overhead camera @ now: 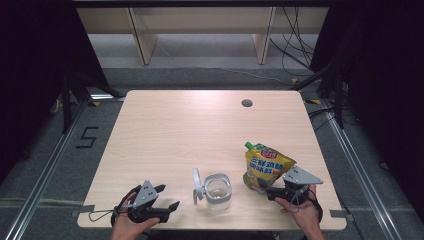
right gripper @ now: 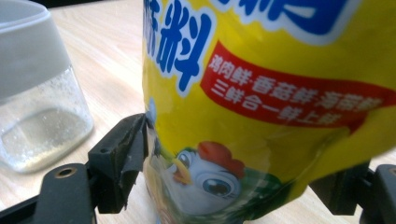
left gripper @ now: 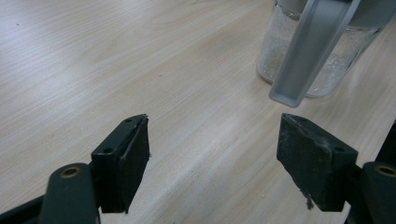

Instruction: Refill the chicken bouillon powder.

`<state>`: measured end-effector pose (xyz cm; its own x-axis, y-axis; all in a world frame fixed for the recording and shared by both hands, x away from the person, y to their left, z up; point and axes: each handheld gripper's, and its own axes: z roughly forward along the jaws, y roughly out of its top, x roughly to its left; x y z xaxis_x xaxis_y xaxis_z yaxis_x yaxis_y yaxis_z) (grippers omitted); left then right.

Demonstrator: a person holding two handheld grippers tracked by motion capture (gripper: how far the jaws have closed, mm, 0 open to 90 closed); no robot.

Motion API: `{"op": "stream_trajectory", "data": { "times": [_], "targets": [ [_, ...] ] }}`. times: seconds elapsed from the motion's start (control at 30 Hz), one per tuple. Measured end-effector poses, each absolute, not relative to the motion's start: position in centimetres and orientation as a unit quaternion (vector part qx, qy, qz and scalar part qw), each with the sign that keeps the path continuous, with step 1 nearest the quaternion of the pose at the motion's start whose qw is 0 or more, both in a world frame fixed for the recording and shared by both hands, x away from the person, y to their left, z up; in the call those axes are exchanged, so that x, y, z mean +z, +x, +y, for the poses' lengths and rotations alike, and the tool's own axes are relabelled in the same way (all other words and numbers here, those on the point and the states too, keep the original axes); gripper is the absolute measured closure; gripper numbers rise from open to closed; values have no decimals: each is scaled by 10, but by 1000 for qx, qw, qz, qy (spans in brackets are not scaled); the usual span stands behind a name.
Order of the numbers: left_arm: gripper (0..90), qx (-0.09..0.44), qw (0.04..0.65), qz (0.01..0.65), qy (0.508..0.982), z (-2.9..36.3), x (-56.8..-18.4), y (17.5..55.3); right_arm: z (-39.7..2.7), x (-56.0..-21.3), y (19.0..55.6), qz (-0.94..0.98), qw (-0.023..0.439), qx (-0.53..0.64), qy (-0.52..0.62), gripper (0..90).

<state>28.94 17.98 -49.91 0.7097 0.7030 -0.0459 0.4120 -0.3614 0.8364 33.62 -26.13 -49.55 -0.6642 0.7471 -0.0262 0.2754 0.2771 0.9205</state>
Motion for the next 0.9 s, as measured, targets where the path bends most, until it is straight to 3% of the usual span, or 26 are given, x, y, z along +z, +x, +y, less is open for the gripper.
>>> {"op": "stream_trajectory", "data": {
  "times": [0.33,0.37,0.5,0.9],
  "targets": [
    [253,162,444,340,813,179,-499,289,-268,-506,342,766,222,516,314,190],
    [253,167,442,335,815,180,-498,289,-266,-508,338,766,199,510,338,187],
    [253,168,439,332,818,181,-498,290,-269,-513,342,760,182,518,347,170],
    [254,170,438,324,821,178,-498,290,-266,-514,358,762,186,542,300,154]
  ]
}}
